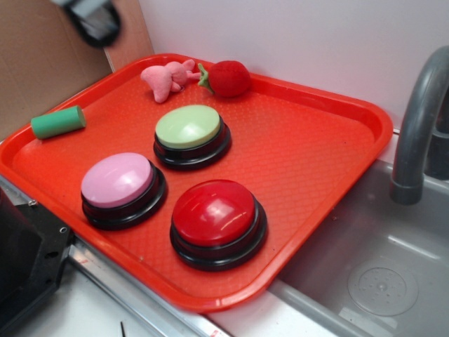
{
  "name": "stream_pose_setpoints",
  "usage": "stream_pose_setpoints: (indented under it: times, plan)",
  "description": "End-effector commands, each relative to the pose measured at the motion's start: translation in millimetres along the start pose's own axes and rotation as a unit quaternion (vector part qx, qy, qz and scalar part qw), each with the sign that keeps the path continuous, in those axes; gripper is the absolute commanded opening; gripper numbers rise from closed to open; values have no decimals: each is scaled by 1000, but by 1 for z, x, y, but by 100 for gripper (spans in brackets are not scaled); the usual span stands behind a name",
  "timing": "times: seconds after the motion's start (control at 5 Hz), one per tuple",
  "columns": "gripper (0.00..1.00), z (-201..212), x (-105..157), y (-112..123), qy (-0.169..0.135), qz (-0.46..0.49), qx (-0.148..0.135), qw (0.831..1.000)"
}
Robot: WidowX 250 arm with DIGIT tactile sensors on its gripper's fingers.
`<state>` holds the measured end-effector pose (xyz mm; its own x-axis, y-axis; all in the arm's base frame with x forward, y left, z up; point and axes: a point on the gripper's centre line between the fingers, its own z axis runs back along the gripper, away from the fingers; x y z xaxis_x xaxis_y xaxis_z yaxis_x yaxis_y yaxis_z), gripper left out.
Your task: Push the red button.
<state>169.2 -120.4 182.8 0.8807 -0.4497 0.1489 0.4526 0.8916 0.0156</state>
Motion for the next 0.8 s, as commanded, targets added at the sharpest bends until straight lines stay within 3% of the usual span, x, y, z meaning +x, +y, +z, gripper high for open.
stream_pose_setpoints:
  times: [0.0, 0.4, 0.6]
  plan:
    - [100, -49, -21, -55, -18, -217, -71, 973]
    - [100, -78, -34, -50, 32, -210, -89, 973]
    - [100, -94, -29, -48, 72, -204, -64, 974]
